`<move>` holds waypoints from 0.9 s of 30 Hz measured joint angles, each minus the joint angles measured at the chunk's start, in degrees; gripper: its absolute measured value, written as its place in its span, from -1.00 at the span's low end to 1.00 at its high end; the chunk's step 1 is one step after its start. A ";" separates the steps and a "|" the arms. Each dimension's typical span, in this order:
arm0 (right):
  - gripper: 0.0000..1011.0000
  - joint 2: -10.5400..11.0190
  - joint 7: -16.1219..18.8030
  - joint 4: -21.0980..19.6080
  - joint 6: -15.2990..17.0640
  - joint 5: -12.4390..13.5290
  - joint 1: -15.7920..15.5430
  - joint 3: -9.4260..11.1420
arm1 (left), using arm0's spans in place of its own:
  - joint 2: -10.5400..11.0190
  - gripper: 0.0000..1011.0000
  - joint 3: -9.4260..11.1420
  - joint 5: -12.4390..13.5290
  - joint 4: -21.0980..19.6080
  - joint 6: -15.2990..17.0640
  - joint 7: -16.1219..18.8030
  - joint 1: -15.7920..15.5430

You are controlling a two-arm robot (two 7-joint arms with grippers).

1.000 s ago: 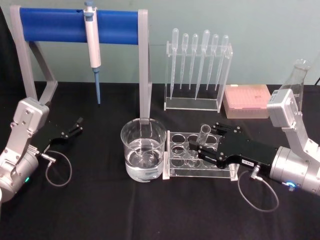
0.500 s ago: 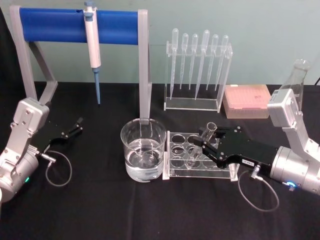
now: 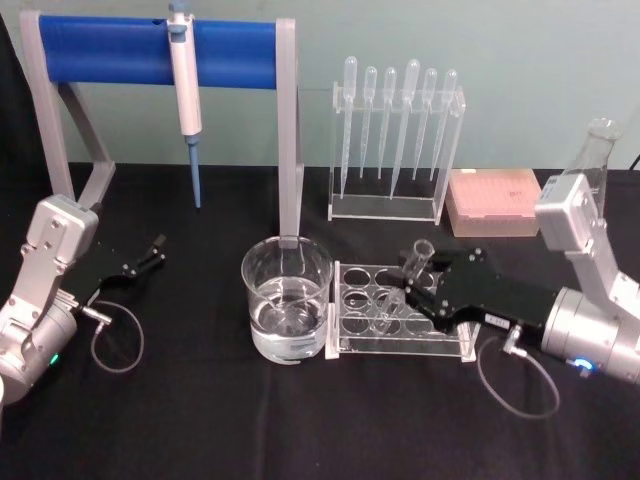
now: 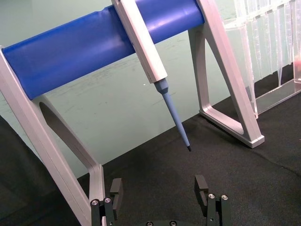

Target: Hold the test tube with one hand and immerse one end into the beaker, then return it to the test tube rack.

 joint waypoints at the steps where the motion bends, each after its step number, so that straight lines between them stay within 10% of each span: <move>1: -0.53 0.08 -0.06 -0.19 0.03 -0.12 0.15 0.09 | 0.00 0.98 0.00 0.00 0.00 0.00 0.00 0.00; 27: -0.53 4.31 0.06 -8.32 11.54 5.98 4.67 2.02 | 0.00 0.98 0.00 0.00 0.00 0.00 0.00 0.00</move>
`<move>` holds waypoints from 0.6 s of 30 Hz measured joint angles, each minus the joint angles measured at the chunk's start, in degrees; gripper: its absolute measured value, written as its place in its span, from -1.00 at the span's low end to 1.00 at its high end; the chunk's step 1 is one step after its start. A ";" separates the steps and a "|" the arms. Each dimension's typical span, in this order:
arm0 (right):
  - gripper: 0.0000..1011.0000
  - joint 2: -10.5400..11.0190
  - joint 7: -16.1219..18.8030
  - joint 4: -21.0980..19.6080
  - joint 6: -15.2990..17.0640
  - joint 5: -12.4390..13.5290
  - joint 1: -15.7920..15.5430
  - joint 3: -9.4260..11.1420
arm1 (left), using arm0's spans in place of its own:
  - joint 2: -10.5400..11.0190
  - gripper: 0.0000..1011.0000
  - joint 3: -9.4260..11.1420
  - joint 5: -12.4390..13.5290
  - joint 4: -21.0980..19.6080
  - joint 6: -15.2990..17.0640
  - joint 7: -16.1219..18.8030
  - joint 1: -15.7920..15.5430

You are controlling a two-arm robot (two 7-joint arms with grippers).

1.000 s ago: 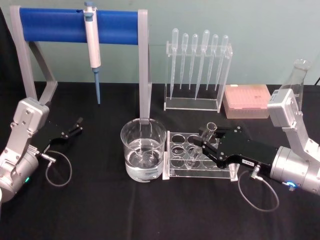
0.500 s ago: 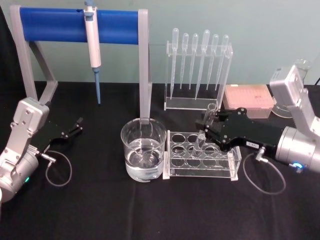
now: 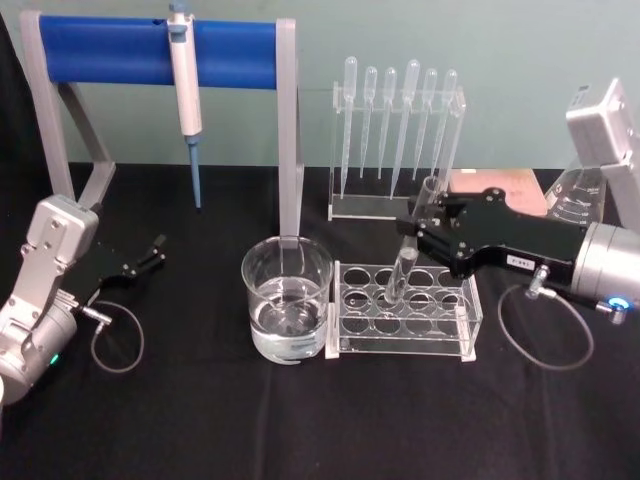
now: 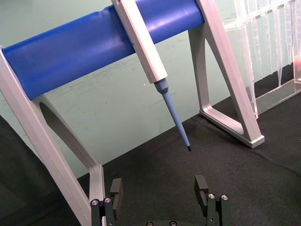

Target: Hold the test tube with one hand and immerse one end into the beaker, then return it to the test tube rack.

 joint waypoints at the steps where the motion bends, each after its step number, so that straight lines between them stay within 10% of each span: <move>1: -0.53 0.33 -0.14 -0.48 0.06 0.33 0.14 0.09 | 0.00 0.98 0.00 0.00 0.00 0.00 0.00 0.00; 18: -0.53 2.69 -1.21 -2.89 -0.27 2.41 1.90 -0.13 | 0.00 0.98 0.00 0.00 0.00 0.00 0.00 0.00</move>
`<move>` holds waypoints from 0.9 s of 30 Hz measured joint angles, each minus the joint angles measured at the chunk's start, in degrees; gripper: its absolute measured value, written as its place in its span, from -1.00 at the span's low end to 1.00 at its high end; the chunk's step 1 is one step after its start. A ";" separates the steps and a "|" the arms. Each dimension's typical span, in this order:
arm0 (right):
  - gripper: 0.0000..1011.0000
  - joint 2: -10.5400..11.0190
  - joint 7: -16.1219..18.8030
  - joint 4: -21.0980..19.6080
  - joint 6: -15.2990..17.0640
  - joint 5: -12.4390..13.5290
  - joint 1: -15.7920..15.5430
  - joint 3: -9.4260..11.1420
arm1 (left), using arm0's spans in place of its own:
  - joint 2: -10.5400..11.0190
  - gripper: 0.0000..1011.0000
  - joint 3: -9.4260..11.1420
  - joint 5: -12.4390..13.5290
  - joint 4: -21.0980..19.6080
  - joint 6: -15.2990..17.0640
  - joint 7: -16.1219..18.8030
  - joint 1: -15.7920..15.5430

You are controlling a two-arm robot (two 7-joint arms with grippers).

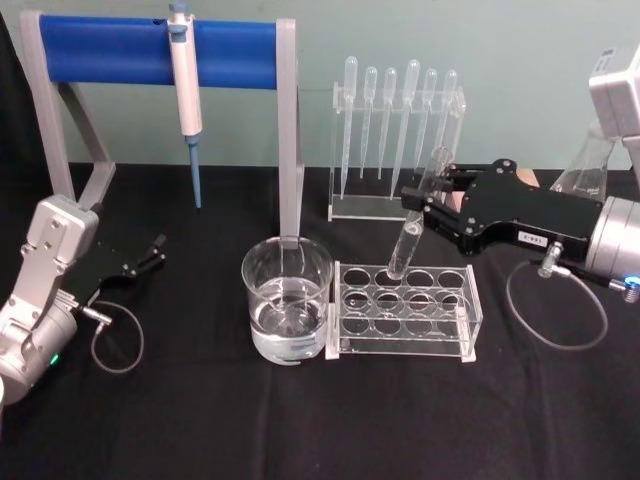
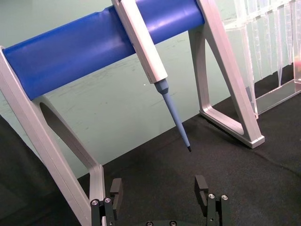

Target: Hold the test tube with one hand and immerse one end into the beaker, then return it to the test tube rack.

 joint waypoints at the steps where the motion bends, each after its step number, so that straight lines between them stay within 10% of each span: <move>1: -0.53 0.08 -0.03 -0.04 -0.02 0.09 0.04 0.00 | 0.00 0.98 0.00 0.00 0.00 0.00 0.00 0.00; 27: -0.53 0.29 -0.16 -0.13 -0.16 0.52 0.22 -0.08 | 0.00 0.98 0.00 0.00 0.00 0.00 0.00 0.00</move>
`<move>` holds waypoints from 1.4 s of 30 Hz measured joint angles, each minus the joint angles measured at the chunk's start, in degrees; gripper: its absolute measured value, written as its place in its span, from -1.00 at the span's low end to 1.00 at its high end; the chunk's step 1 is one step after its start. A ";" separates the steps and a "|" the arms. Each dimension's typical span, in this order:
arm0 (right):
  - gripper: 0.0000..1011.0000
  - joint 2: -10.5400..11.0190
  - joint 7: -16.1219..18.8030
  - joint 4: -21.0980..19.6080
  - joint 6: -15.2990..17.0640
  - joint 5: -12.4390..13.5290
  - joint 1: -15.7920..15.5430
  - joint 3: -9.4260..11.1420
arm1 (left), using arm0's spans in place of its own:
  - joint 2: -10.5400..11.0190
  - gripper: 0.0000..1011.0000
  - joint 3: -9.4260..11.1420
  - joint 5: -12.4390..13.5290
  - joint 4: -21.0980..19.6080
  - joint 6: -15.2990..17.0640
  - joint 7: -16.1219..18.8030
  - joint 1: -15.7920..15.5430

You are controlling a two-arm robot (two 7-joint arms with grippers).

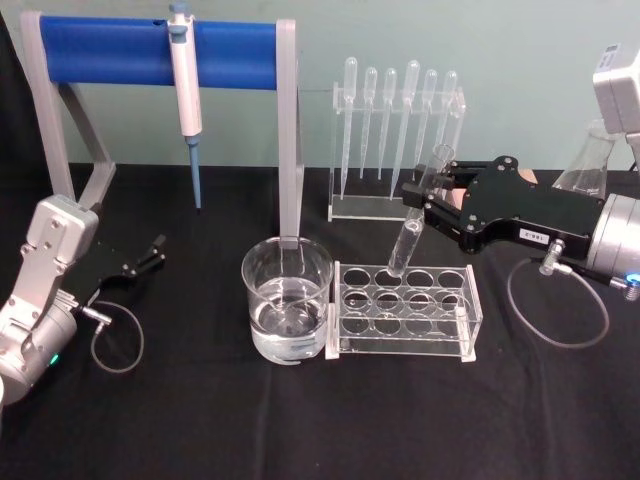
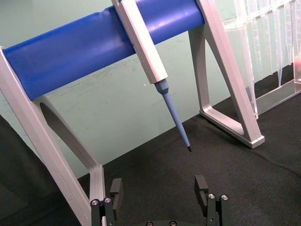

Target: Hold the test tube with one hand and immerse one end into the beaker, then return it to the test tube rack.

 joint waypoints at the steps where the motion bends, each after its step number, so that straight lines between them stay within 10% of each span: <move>1: -0.53 -0.01 0.00 0.00 0.00 0.00 0.00 0.00 | 0.00 0.98 0.00 0.00 0.00 0.00 0.00 0.00; 42: -0.53 -0.03 0.00 0.03 0.02 -0.06 -0.02 0.00 | 0.00 0.98 0.00 0.00 0.00 0.00 0.00 0.00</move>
